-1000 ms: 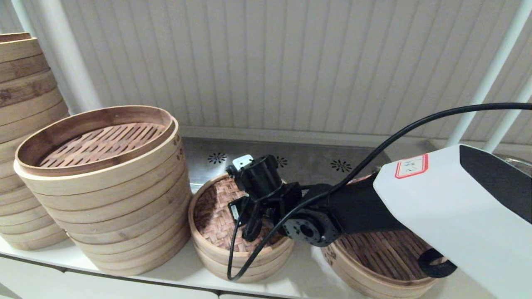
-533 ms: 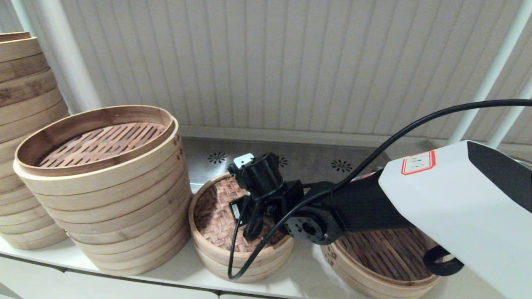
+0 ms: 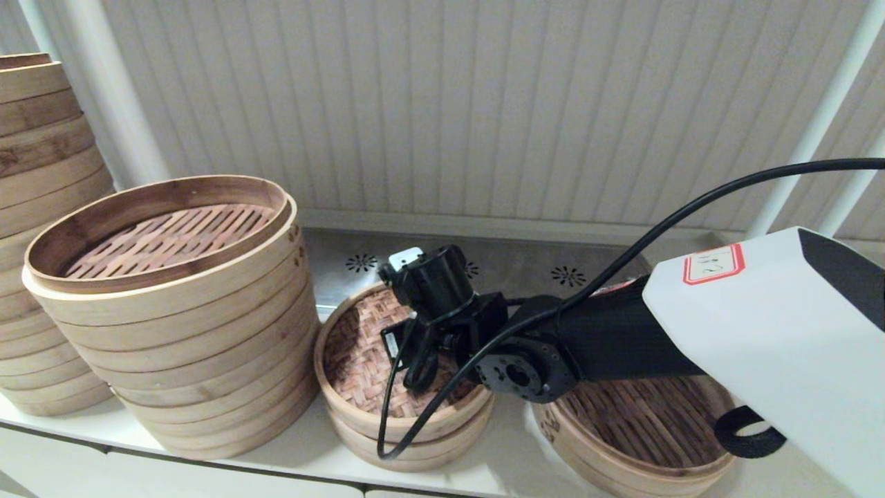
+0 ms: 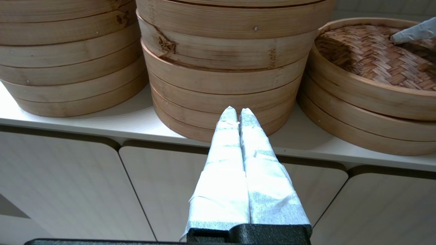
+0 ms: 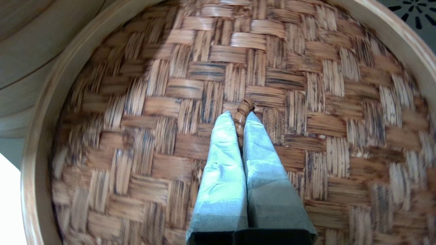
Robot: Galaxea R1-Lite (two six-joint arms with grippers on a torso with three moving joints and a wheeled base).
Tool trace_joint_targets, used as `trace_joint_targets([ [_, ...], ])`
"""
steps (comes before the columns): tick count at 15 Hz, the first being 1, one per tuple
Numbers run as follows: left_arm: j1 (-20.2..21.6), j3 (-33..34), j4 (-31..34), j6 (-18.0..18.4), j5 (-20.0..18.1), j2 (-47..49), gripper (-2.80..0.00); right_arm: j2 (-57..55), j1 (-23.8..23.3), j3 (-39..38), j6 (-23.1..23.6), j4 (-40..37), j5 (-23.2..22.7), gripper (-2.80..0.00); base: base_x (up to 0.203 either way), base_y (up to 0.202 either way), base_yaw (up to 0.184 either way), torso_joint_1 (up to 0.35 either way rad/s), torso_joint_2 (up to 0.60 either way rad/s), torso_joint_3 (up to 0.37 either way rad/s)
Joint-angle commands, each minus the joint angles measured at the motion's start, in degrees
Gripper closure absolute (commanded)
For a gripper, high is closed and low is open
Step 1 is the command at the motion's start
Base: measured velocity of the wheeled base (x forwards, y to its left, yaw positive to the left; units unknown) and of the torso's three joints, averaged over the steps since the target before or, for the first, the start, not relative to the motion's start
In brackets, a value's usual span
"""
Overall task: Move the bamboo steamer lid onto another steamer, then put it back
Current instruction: Pick up the steamer, then put the steamer
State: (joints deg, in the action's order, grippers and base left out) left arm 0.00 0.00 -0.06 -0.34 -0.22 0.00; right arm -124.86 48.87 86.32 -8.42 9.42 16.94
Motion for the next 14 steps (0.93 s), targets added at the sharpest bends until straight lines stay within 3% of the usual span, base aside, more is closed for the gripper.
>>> trace_joint_targets([
  [1,0.0,0.0,-0.03,-0.1,0.04,0.0,0.0,0.59,0.0,0.07,-0.01,0.24,0.11,0.0,0.0,0.0,0.0,0.0,0.0,0.0],
  [11,0.0,0.0,-0.03,-0.02,0.04,0.0,0.0,2.7,-0.53,-0.72,-0.19,0.24,0.02,0.0,0.0,0.0,0.0,0.0,0.0,0.0],
  [14,0.0,0.0,-0.03,-0.1,0.04,0.0,0.0,5.54,-2.58,-1.87,-0.2,0.24,-0.05,0.0,0.0,0.0,0.0,0.0,0.0,0.0],
])
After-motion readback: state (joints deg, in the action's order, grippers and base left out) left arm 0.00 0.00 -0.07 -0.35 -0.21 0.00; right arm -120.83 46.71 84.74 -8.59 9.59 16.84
